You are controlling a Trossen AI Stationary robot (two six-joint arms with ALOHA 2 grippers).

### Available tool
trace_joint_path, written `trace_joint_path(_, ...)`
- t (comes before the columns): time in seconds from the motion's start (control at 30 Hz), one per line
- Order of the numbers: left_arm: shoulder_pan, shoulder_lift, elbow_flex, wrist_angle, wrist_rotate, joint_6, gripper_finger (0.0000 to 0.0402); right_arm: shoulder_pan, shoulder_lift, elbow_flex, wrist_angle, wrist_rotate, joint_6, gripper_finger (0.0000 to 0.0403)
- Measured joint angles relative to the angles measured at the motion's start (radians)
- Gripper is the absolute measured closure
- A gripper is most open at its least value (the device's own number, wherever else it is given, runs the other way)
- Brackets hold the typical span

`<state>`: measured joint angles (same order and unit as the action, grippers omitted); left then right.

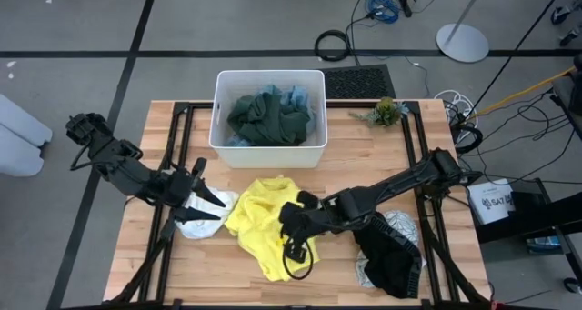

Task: Fold laundry
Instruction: Fold the yellow shirt

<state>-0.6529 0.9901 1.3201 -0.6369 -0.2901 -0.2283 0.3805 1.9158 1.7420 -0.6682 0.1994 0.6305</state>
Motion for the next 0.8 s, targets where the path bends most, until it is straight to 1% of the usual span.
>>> trace_joint_path(0.07,0.0,0.0,0.0,0.0,0.0,0.0,0.0259,-0.003,0.017,0.0,0.091,-0.018,-0.037,0.0403)
trace_joint_path(0.17,-0.003,0.0,0.0,0.0,0.0,0.0,0.0259,-0.004,0.064,0.0,0.176,-0.035,-0.064,0.0403)
trace_joint_path(0.27,-0.003,0.0,0.0,-0.001,0.0,-0.001,0.0259,-0.014,0.131,0.0,0.213,-0.101,-0.067,0.0402)
trace_joint_path(0.37,-0.003,0.001,0.0,-0.001,0.0,-0.001,0.0259,-0.027,0.194,0.0,0.229,-0.144,-0.063,0.0391)
trace_joint_path(0.53,-0.003,0.001,0.0,-0.002,0.001,0.0,0.0259,-0.053,0.27,0.0,0.241,-0.174,-0.003,0.0355)
trace_joint_path(0.7,-0.003,0.001,0.0,-0.008,0.001,0.0,0.0259,-0.063,0.309,0.0,0.256,-0.273,0.013,0.0298)
trace_joint_path(0.8,-0.002,0.001,-0.001,-0.008,0.001,0.0,0.0259,-0.061,0.31,0.0,0.262,-0.337,-0.024,0.0259)
